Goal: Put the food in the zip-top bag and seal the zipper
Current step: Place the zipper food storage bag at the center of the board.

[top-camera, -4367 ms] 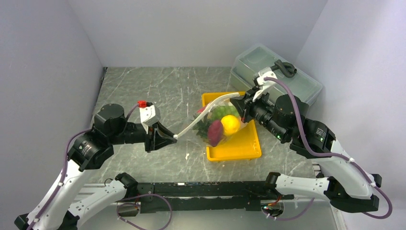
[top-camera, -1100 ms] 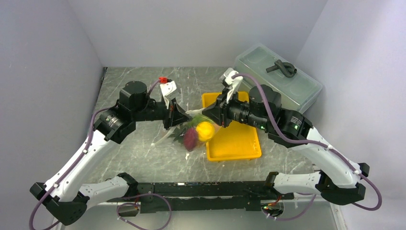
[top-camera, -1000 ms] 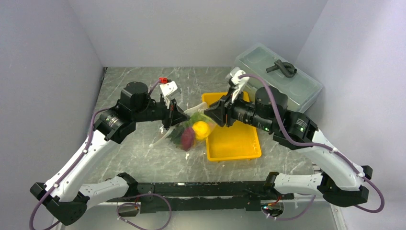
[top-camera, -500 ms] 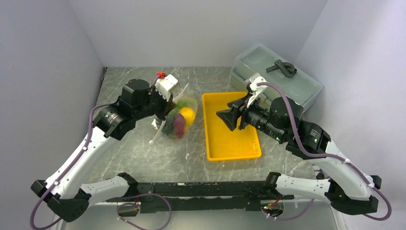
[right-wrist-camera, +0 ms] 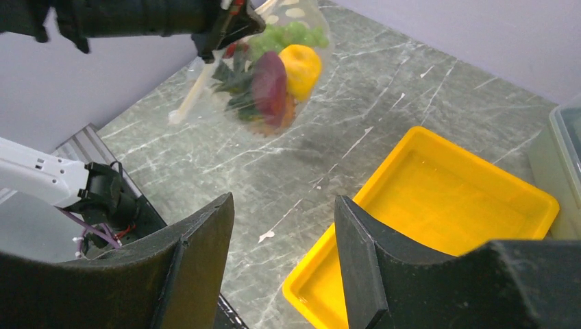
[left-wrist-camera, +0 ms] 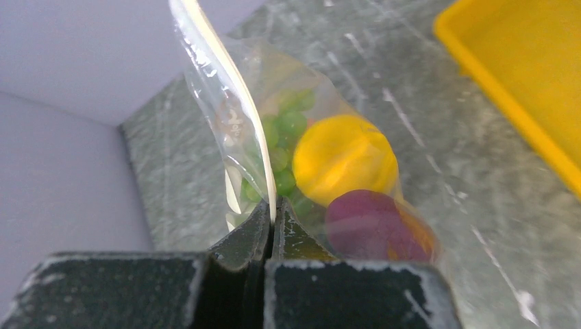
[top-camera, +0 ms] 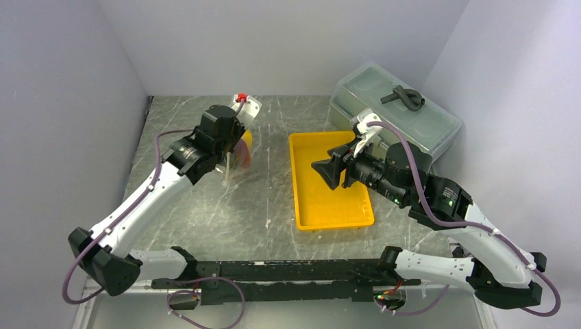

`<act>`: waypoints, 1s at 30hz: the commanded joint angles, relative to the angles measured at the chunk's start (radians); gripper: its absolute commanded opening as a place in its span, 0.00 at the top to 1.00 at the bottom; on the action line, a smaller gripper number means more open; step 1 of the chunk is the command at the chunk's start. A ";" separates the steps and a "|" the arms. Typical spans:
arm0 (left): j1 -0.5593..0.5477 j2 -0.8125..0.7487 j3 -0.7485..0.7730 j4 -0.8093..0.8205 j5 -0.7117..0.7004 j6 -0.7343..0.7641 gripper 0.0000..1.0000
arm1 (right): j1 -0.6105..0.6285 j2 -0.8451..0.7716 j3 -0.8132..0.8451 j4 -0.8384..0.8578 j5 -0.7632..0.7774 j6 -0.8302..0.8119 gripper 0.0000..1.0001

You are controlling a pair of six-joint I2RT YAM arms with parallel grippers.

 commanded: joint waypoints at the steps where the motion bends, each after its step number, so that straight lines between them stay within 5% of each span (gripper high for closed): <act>1: 0.002 0.058 -0.021 0.181 -0.232 0.143 1.00 | -0.001 -0.018 -0.004 0.029 -0.003 0.009 0.41; 7: 0.012 0.149 -0.078 0.275 -0.278 0.268 1.00 | -0.001 -0.032 -0.018 0.033 -0.008 0.018 0.40; 13: 0.005 0.184 -0.163 0.328 -0.178 0.315 1.00 | -0.001 -0.052 -0.032 0.026 -0.004 0.021 0.40; 30: -0.213 0.314 -0.182 0.159 -0.058 0.004 1.00 | -0.002 -0.084 -0.061 0.018 0.022 0.012 0.38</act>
